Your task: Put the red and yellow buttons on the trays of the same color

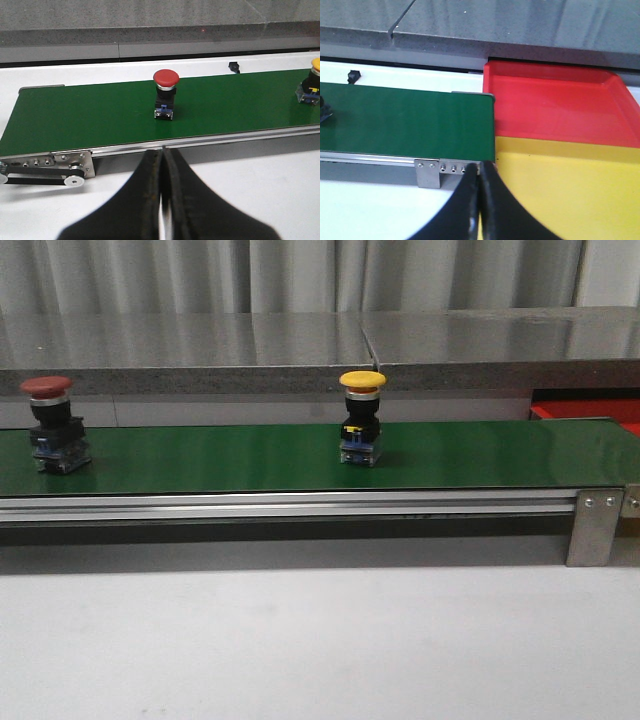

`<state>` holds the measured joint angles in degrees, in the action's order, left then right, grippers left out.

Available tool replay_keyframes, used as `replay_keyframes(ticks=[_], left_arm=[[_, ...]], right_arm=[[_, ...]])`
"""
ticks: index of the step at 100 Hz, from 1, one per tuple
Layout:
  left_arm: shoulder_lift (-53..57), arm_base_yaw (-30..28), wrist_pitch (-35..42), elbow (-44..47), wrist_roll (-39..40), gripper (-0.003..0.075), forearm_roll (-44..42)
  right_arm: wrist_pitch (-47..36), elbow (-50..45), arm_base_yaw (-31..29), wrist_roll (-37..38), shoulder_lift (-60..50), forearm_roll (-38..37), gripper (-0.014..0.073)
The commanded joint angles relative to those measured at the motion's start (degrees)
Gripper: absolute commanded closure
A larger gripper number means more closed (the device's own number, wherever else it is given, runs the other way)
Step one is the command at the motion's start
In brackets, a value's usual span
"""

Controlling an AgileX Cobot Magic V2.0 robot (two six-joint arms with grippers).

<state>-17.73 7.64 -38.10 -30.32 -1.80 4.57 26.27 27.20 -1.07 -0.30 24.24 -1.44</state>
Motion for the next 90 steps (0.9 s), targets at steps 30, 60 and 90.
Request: replay_keyframes(ticks=[30, 60, 90], left_arm=[[-0.5, 0.4, 3.8, -1.6, 0.5, 0.0739, 0.8], [-0.5, 0.4, 3.8, -1.6, 0.5, 0.0739, 0.8], [-0.5, 0.4, 3.8, -1.6, 0.5, 0.0739, 0.8]], right_arm=[[9.3, 19.0, 6.7, -0.9, 23.1, 0.2, 0.0658], [15.8, 31.9, 12.3, -0.9, 39.1, 0.5, 0.0229], [21.7, 44.8, 16.5, -1.2, 52.7, 0.7, 0.0001]])
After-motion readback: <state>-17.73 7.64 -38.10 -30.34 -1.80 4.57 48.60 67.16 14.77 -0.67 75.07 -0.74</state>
